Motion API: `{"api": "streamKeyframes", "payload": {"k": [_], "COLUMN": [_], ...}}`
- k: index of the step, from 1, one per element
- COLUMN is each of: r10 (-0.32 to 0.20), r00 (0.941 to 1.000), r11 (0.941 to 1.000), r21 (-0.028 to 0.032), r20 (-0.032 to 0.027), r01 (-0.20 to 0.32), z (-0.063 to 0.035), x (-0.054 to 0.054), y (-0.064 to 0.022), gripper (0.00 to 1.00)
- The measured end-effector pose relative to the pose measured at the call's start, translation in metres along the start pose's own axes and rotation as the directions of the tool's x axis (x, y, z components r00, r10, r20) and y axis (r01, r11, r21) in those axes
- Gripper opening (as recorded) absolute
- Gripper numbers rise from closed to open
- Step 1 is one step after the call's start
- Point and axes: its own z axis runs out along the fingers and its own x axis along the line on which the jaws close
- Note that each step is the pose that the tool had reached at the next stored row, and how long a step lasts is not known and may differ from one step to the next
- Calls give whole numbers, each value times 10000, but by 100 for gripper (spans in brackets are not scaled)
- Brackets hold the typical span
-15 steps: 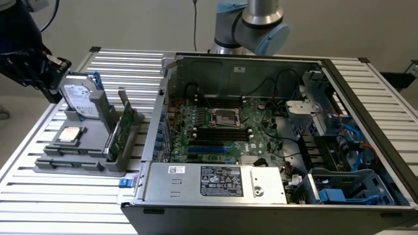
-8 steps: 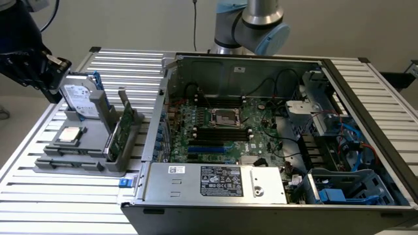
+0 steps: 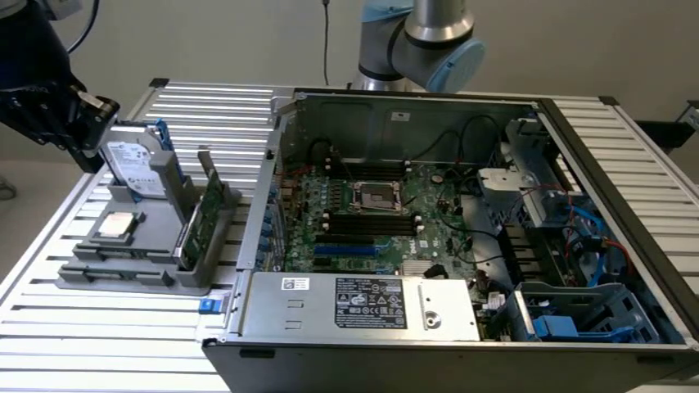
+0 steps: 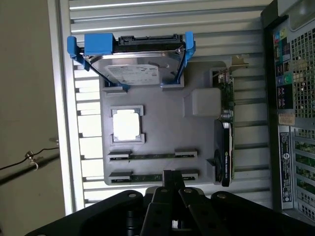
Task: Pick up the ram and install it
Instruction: 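Pick up the ram and move it above insertion slot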
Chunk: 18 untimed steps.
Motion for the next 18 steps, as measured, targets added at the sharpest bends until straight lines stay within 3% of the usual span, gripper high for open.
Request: {"api": "streamKeyframes", "payload": {"k": [5,9,14,18], "r10": [-690,-1414,-2302,-3005], "r00": [9976,9899,9731,9537], "r11": [9976,9899,9731,9538], "r21": [0,-5,-13,-22], "r20": [-32,-65,-107,-140], "r01": [690,1414,2302,3005], "z": [15,33,60,82], "x": [9,9,9,9], "y": [-1,-2,-4,-4], "gripper": [11,11,11,11]}}
